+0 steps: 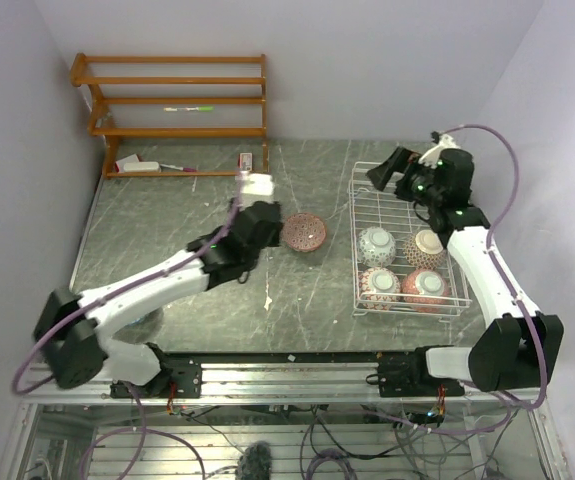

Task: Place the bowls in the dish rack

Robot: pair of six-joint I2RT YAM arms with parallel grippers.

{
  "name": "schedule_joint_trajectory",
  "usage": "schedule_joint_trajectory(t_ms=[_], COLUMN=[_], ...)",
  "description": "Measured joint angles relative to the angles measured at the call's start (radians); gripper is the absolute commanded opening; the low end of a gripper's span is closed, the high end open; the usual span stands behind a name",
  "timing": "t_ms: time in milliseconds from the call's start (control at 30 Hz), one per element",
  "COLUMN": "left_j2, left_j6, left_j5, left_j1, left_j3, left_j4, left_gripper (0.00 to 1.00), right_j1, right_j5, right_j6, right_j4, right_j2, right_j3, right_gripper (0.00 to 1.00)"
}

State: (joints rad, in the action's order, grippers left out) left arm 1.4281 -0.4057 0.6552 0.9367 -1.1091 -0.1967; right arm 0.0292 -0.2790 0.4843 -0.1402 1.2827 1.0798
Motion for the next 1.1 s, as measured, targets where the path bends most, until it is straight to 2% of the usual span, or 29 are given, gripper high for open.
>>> schedule_joint_trajectory(t_ms=[33,233,333,433,567,667,867,1100], left_j2=[-0.090,-0.373,-0.465,-0.465,-0.349,-0.293,-0.370,-0.432], left_j6=[-0.047,-0.220,-0.307,-0.374,-0.440,-0.490,-0.601,-0.597], left_j5=[0.024,0.074,0.115,0.143,0.150,0.167,0.221,0.212], left_j1=[-0.025,-0.281,-0.326,-0.384,-0.509,-0.557,-0.599,-0.769], left_j3=[0.061,0.273,0.320,0.343,0.368,0.404,0.439,0.515], left_j4=[-0.057,-0.252,-0.346,-0.390,-0.400,-0.413,-0.438,-0.412], left_gripper=[0.70,0.70,0.71,0.70,0.71,0.73,0.73,0.73], right_j1=[0.032,0.261,0.336,0.381,0.409,0.412,0.427,0.507], right_j5=[0.004,0.017,0.018,0.015,-0.004,-0.014,-0.021,0.005], right_j6=[-0.005,-0.026,-0.027,-0.029,-0.031,-0.037,-0.056,-0.070], right_j4=[-0.001,0.009,0.012,0.023,0.023,0.022,0.005,-0.045], right_j2=[0.007,0.087,0.121,0.154,0.186,0.190,0.190,0.190], right_j3=[0.003,0.033,0.033,0.033,0.033,0.033,0.033,0.048], right_gripper=[1.00,1.00,1.00,1.00,1.00,1.00,0.99,0.99])
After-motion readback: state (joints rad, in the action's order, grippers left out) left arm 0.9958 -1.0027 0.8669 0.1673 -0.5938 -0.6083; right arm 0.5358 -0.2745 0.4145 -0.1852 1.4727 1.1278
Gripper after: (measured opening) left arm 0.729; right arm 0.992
